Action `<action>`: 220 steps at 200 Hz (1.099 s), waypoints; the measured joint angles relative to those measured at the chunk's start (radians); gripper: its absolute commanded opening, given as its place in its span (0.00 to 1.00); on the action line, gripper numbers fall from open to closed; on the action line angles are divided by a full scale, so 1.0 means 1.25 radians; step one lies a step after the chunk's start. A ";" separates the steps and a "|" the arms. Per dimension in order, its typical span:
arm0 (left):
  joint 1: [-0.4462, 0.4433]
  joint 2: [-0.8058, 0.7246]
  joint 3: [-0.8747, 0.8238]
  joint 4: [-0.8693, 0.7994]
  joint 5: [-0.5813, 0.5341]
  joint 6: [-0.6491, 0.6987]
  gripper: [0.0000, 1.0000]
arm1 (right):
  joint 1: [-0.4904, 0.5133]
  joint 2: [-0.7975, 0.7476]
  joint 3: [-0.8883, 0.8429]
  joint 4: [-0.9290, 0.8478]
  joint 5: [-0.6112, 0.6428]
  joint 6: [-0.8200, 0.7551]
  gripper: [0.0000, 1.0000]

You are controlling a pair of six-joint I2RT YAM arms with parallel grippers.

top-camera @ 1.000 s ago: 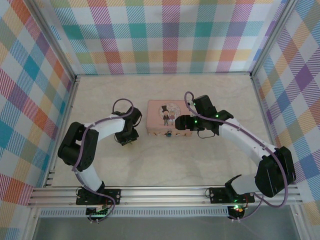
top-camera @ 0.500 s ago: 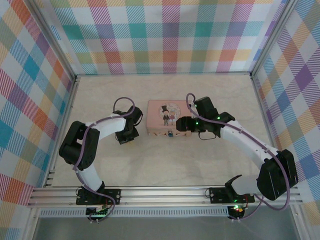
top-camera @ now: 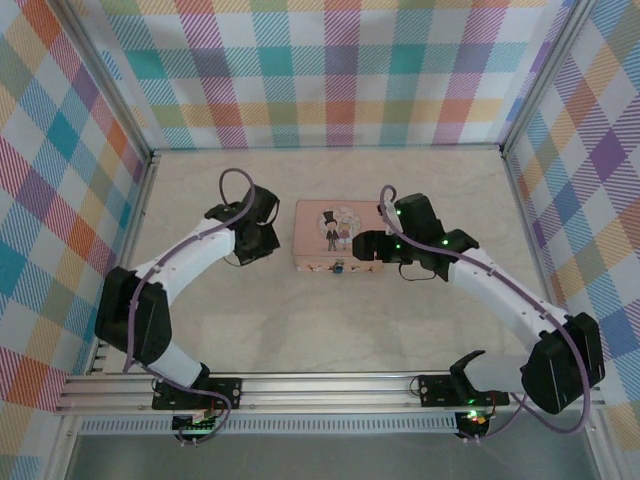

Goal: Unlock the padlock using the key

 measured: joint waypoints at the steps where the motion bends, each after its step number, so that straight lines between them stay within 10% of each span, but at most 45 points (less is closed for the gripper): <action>1: 0.000 -0.001 0.002 0.000 0.001 0.000 0.00 | 0.000 -0.001 0.000 0.001 -0.001 -0.001 0.70; 220: -0.002 -0.118 0.087 0.328 0.416 -0.251 0.00 | 0.000 -0.034 0.000 0.309 -0.237 0.045 0.51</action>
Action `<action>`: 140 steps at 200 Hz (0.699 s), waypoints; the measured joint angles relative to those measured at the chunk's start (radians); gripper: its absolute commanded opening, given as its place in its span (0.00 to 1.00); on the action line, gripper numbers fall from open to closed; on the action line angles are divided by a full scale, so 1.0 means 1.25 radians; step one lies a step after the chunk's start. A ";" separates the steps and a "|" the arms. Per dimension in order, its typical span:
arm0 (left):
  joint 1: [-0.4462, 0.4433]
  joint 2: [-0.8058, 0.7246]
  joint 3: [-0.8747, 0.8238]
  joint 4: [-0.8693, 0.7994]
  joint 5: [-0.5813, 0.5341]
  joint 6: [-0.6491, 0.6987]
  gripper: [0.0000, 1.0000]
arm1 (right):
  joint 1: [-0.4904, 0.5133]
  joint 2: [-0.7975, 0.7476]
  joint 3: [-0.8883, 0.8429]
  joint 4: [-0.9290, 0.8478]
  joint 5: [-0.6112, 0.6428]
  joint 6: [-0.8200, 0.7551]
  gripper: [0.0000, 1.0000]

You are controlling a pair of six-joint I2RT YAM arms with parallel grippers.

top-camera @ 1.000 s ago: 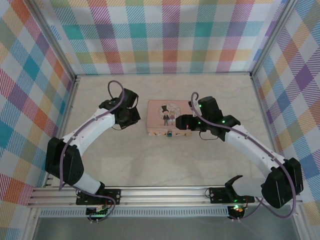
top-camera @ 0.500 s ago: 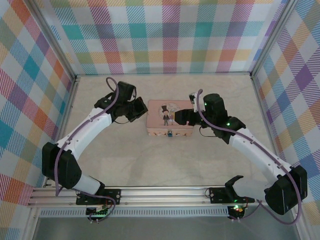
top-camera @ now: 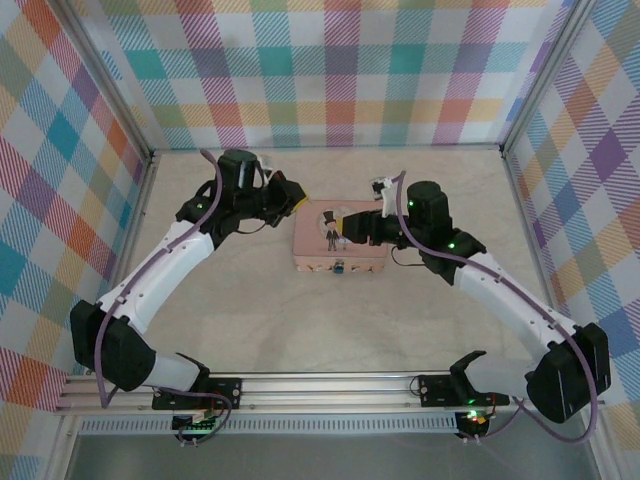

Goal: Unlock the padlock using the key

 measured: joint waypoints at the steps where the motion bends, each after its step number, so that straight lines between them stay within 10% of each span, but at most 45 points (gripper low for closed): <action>1: 0.000 0.000 -0.001 0.004 0.002 -0.001 0.00 | 0.000 0.000 0.000 0.001 -0.001 0.001 0.51; 140: -0.007 -0.014 -0.051 0.117 0.073 -0.077 0.00 | -0.006 0.097 0.078 0.047 -0.094 0.110 0.39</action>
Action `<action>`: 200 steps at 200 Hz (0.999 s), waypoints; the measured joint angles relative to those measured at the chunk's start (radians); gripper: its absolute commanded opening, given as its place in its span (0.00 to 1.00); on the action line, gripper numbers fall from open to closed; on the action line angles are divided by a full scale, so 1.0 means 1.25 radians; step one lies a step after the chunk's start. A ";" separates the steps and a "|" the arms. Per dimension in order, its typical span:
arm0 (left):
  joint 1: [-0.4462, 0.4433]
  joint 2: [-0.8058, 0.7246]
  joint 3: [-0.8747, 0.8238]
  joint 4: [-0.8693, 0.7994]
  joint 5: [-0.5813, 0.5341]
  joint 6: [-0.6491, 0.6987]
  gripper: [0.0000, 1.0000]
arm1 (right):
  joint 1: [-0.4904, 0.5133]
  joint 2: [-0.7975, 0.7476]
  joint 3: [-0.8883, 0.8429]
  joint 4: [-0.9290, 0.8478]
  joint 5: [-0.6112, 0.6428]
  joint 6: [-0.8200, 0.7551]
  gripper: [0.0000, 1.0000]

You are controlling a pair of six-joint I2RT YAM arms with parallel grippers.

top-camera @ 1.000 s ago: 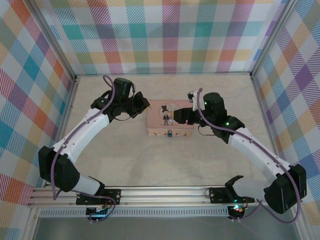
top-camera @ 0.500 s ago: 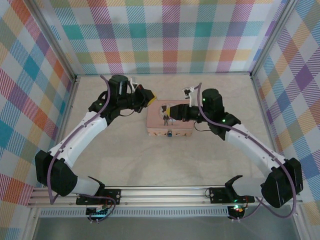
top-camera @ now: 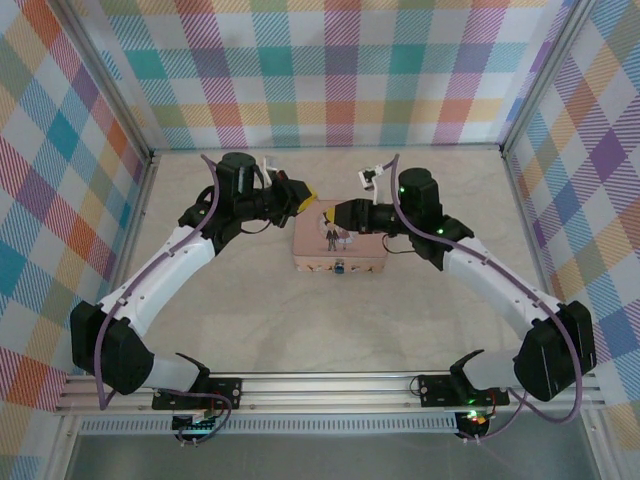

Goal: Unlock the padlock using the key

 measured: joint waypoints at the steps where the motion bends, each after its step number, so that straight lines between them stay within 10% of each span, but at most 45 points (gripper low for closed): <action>1: 0.000 0.000 0.000 0.000 0.000 0.000 0.00 | 0.000 0.001 0.001 0.000 -0.001 0.000 0.39; 82: -0.008 -0.022 -0.029 0.023 -0.001 0.000 0.00 | -0.001 0.070 0.031 0.108 -0.081 0.106 0.37; 200: -0.019 -0.047 -0.049 0.071 -0.013 0.001 0.00 | -0.001 0.095 0.031 0.194 -0.103 0.222 0.06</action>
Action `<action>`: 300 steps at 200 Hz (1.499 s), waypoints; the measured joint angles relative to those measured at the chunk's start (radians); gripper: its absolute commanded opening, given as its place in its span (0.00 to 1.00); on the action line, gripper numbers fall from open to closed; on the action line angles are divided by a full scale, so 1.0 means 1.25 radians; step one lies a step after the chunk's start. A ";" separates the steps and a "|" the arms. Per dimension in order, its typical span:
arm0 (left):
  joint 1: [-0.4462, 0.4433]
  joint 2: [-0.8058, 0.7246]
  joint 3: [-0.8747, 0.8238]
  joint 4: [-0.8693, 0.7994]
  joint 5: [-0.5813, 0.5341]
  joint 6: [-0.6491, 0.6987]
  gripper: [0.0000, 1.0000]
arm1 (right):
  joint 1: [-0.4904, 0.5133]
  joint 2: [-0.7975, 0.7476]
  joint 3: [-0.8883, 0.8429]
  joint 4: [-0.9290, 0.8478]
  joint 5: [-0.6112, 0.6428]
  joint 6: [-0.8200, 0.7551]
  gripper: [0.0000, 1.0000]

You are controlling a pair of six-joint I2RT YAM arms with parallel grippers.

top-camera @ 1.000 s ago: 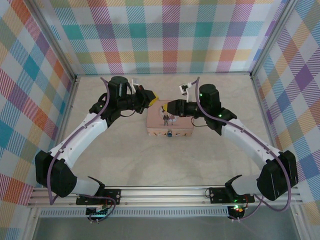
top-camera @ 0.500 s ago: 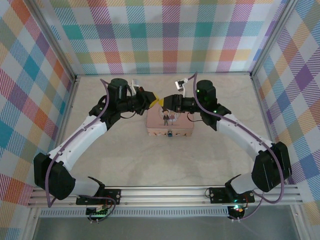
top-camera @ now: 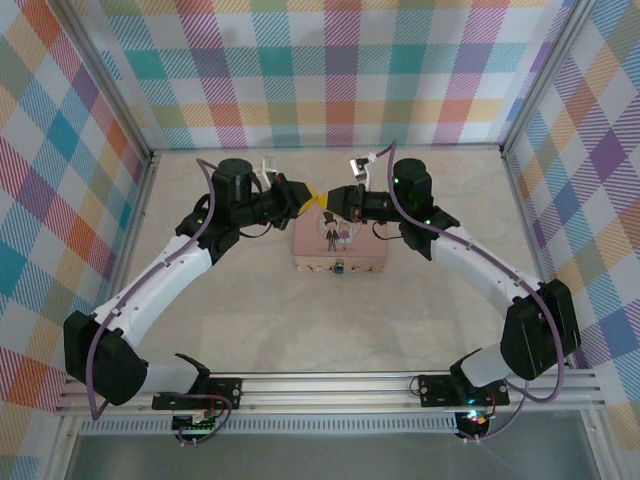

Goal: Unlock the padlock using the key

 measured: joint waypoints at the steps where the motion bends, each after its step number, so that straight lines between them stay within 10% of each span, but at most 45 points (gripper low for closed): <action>1: 0.000 -0.001 0.000 0.001 0.000 0.000 0.00 | 0.000 0.000 0.000 0.001 0.000 -0.002 0.06; 45: -0.001 -0.005 -0.004 0.001 -0.009 0.011 0.10 | -0.003 0.002 0.003 -0.013 -0.001 -0.013 0.00; 75: -0.002 -0.017 -0.004 -0.031 -0.019 0.042 0.48 | -0.016 0.003 0.027 -0.083 -0.016 -0.065 0.00; 142: 0.074 -0.045 0.033 -0.185 0.021 0.217 0.78 | -0.082 0.036 0.208 -0.472 -0.136 -0.355 0.00; 204: 0.095 0.047 0.145 -0.290 0.217 0.459 0.51 | -0.083 0.107 0.294 -0.819 -0.241 -0.665 0.00; 300: 0.051 0.110 0.197 -0.404 0.404 0.641 0.50 | -0.082 0.135 0.342 -0.941 -0.300 -0.794 0.00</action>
